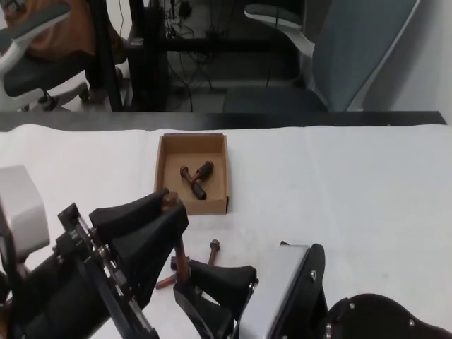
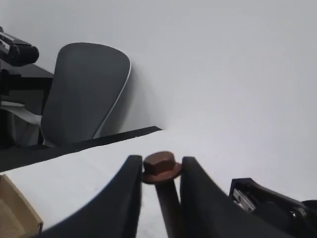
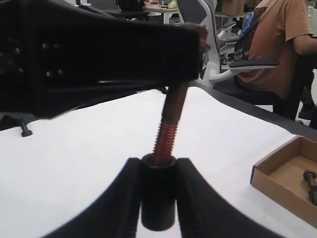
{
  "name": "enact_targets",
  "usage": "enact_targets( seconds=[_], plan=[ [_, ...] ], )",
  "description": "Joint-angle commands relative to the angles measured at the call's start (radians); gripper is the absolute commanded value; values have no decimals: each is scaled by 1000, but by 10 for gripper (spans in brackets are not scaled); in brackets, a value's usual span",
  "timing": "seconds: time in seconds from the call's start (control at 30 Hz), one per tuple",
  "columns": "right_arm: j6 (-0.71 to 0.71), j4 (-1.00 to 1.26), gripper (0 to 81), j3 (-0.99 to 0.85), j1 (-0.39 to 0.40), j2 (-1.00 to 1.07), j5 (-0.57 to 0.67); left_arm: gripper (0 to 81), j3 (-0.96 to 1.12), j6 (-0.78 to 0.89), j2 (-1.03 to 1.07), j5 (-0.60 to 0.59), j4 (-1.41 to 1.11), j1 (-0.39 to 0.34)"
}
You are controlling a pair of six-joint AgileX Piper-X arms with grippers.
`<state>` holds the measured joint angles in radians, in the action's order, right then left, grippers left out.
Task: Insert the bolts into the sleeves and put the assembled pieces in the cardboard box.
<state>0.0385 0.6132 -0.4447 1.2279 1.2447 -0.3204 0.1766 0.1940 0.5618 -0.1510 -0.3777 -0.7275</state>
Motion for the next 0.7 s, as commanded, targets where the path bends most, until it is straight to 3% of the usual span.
enact_targets(
  seconds=[0.0,0.1,0.17,0.23,0.33,0.5,0.67],
  plan=[
    [15,27,0,-42,-9,-3,-67,18,-11,1,-1,-109,0,-4],
    [15,-20,0,-68,-35,-3,-62,11,-11,16,-1,-176,-2,-4],
    [15,-33,0,-74,-52,-3,-60,112,-11,16,-1,-192,-2,-4],
    [15,-33,0,-73,-66,-3,-55,295,-11,16,-1,-192,-2,-4],
    [21,-33,0,-73,-71,-3,-56,687,-11,16,-1,-165,-2,-4],
    [22,-86,0,-73,-86,-3,-72,700,-11,16,-1,-99,-74,-4],
    [21,-146,0,-73,-203,-3,-80,700,-11,16,-1,-87,-63,-4]
  ],
)
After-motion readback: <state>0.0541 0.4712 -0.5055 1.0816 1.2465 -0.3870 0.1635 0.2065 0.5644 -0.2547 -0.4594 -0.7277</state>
